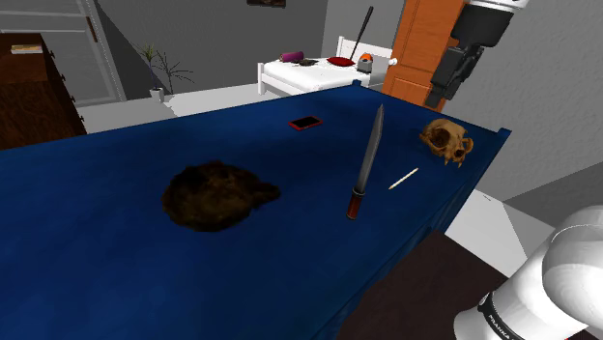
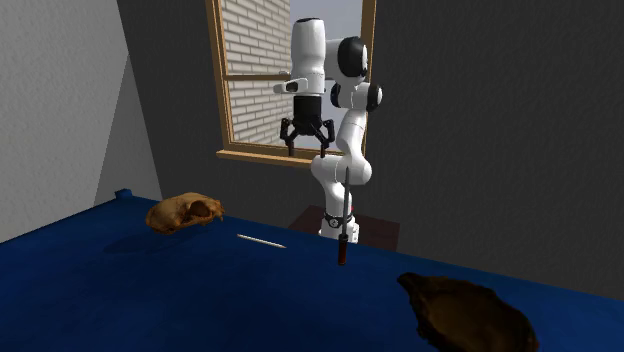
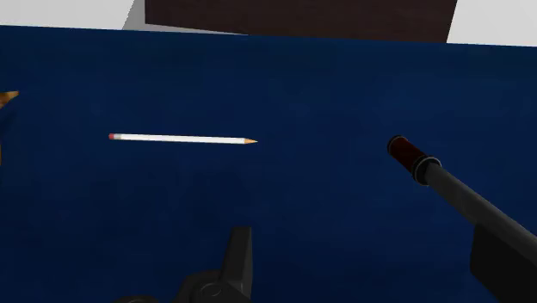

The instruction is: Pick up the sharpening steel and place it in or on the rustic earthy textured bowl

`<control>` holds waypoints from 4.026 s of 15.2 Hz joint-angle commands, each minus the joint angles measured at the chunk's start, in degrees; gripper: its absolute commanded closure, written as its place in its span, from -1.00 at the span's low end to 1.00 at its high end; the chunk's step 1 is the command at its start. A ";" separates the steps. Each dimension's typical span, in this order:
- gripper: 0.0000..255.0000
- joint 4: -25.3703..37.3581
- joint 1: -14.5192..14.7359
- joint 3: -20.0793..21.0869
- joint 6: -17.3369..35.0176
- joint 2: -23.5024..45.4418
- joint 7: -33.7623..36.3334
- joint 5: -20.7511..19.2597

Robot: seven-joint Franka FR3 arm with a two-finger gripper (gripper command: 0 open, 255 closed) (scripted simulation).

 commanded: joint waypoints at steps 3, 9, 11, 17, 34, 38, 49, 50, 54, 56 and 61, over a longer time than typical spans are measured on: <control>-1.00 -5.28 1.89 -0.55 5.21 -2.06 -3.35 1.07; -1.00 -19.48 8.21 -2.40 20.91 -6.20 -13.96 4.54; -1.00 -23.67 10.62 -3.16 26.29 -6.78 -17.75 5.82; -1.00 -34.11 19.13 -6.32 42.89 -5.52 -29.94 10.13; 1.00 -36.41 21.23 -6.31 51.39 0.48 -30.82 11.94; 1.00 -36.41 21.24 -6.31 51.40 0.48 -30.82 11.94; 1.00 -32.41 20.28 -5.58 44.71 -2.23 -29.13 10.83; 1.00 -31.79 20.18 -5.51 43.81 -2.52 -28.91 10.70; 1.00 -29.21 19.86 -5.26 40.33 -3.45 -28.10 10.24; 1.00 -27.86 19.73 -5.15 38.66 -3.79 -27.72 10.04; 1.00 -24.33 19.51 -4.96 34.64 -4.33 -26.84 9.61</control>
